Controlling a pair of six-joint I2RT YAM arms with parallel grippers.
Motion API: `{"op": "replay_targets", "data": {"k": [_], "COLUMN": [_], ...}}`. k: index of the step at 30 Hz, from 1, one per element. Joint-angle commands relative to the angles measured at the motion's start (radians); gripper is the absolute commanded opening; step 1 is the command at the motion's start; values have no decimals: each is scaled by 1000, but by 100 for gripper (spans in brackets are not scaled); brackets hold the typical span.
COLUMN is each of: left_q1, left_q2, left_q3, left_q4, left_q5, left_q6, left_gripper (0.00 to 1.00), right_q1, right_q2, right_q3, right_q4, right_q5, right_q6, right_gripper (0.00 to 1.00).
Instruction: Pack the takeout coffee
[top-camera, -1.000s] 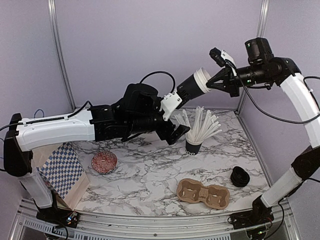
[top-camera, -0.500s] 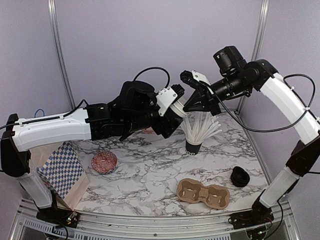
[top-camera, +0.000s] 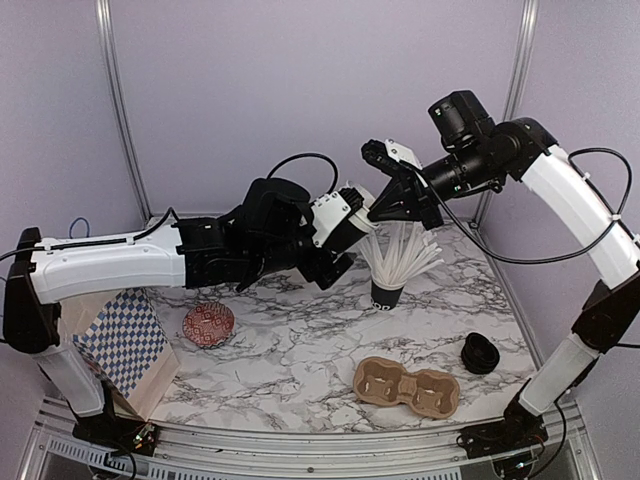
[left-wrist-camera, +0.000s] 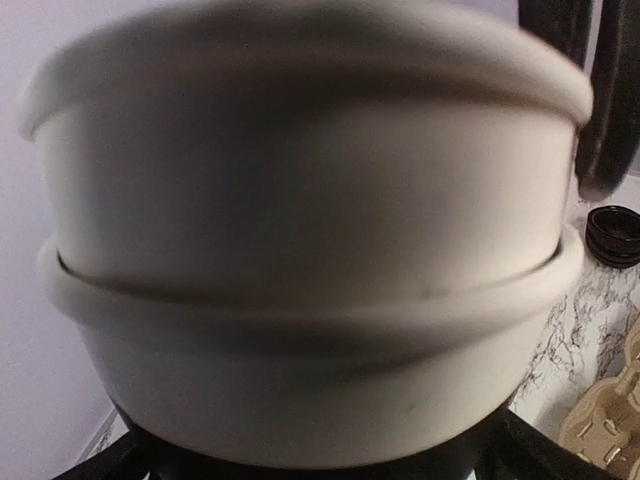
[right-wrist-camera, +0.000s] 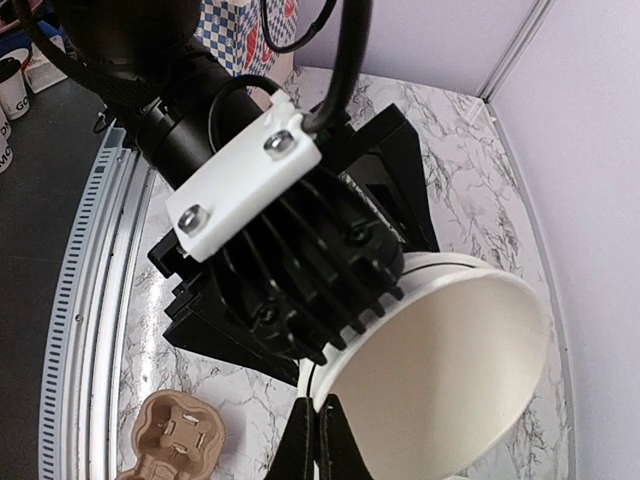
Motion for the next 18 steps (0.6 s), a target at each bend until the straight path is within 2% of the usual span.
{"op": "replay_targets", "data": {"k": [1,18], "left_q1": [19,74], "left_q2": [-53,-82], "left_q3": [-29,-86], "left_q4": [-7,-9], "left_q5": [9,124], "left_q6": [6,23], "left_gripper": [99,84], "right_q1": [3,-6], "right_q2": [-16,-25], "right_q3": [42,45], "right_q4": [-1,1], "right_q5": [0,11], "right_q6": [-6,1], "right_gripper": [0,0]}}
